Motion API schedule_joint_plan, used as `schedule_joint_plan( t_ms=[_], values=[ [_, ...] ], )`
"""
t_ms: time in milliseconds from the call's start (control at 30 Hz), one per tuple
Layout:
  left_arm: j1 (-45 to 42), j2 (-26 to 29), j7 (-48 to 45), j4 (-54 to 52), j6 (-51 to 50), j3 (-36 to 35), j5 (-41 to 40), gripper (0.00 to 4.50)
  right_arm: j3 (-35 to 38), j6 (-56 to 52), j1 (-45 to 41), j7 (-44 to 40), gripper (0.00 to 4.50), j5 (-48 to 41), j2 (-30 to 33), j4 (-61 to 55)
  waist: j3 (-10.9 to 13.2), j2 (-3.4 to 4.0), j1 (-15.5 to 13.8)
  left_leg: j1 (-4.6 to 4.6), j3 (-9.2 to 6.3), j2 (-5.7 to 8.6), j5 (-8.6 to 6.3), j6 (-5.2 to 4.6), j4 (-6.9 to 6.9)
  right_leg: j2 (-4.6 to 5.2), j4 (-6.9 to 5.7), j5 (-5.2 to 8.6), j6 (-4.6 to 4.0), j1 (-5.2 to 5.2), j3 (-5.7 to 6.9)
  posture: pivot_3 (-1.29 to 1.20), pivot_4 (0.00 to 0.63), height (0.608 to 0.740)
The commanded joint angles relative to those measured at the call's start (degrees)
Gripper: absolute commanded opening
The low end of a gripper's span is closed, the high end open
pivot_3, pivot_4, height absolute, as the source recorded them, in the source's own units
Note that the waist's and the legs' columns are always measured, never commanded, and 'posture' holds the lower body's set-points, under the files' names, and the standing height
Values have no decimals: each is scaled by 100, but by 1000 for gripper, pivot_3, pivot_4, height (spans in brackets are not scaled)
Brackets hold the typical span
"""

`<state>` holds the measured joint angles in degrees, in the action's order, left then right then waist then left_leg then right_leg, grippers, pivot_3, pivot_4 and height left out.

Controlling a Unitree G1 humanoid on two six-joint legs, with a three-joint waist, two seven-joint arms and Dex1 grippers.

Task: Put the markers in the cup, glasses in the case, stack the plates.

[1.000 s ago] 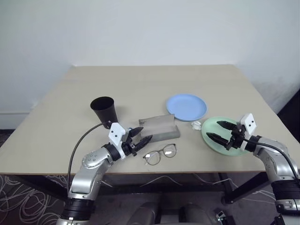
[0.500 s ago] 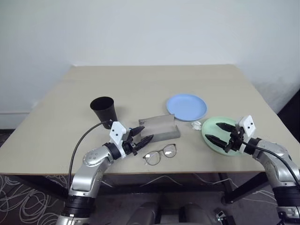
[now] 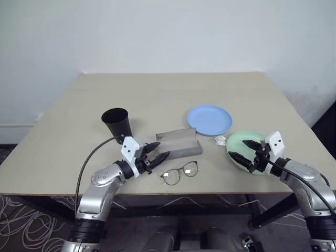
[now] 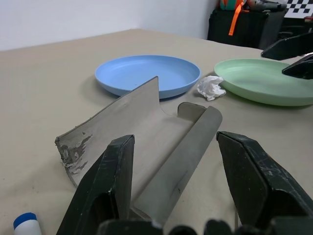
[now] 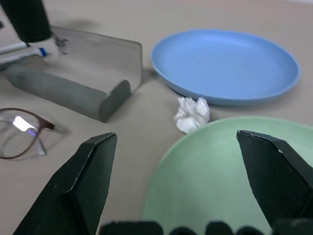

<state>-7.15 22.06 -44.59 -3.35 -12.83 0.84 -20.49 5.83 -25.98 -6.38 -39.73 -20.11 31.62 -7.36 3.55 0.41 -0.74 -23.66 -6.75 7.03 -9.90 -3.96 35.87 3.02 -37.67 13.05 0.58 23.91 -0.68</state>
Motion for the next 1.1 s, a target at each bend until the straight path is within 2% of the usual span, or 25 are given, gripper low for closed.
schedule_joint_plan(
  t_ms=[33,300,500,600,800,900,1100],
  values=[
    [-257,-43,-14,-2,130,-27,-23,2787,20,-397,-43,427,4258,8,-79,-586,0,0,1,0,0,0,0,0,-1,0,0,0,0,0,0,0,0,736],
    [-294,-84,-55,22,151,15,-15,2787,-520,-1304,-55,1350,4258,336,-454,-1277,-1,-1,7,-1,0,0,0,0,-10,-1,0,0,-1,19,-3,0,0,736],
    [-327,-118,-64,21,135,63,-11,2787,-1010,-1616,-174,2116,4258,922,-884,-1076,-1,-2,0,-2,1,2,0,0,-11,0,1,0,-1,25,-2,0,0,736],
    [-335,-120,-79,13,124,95,-6,2787,-1270,-1593,-229,2435,4258,1414,-883,-868,-1,-1,1,-1,1,2,0,0,-12,-1,1,0,0,25,-2,0,0,736],
    [-360,-143,-71,19,130,126,16,2787,-1314,-1569,-344,2631,4258,1757,-929,-657,-1,-2,-1,1,1,3,1,1,-11,-2,1,-1,0,25,0,0,0,736],
    [-358,-162,-54,18,132,126,30,2807,-1302,-1572,-397,2690,3639,1850,-945,-603,-2,-2,0,2,1,3,1,1,-10,-3,1,-1,0,25,0,0,0,736],
    [-330,-175,-32,25,148,102,47,2807,-1302,-1575,-448,2724,1653,2033,-949,-616,-2,-2,4,2,1,3,1,1,-10,-3,1,-1,0,23,0,0,0,736]
  ],
)
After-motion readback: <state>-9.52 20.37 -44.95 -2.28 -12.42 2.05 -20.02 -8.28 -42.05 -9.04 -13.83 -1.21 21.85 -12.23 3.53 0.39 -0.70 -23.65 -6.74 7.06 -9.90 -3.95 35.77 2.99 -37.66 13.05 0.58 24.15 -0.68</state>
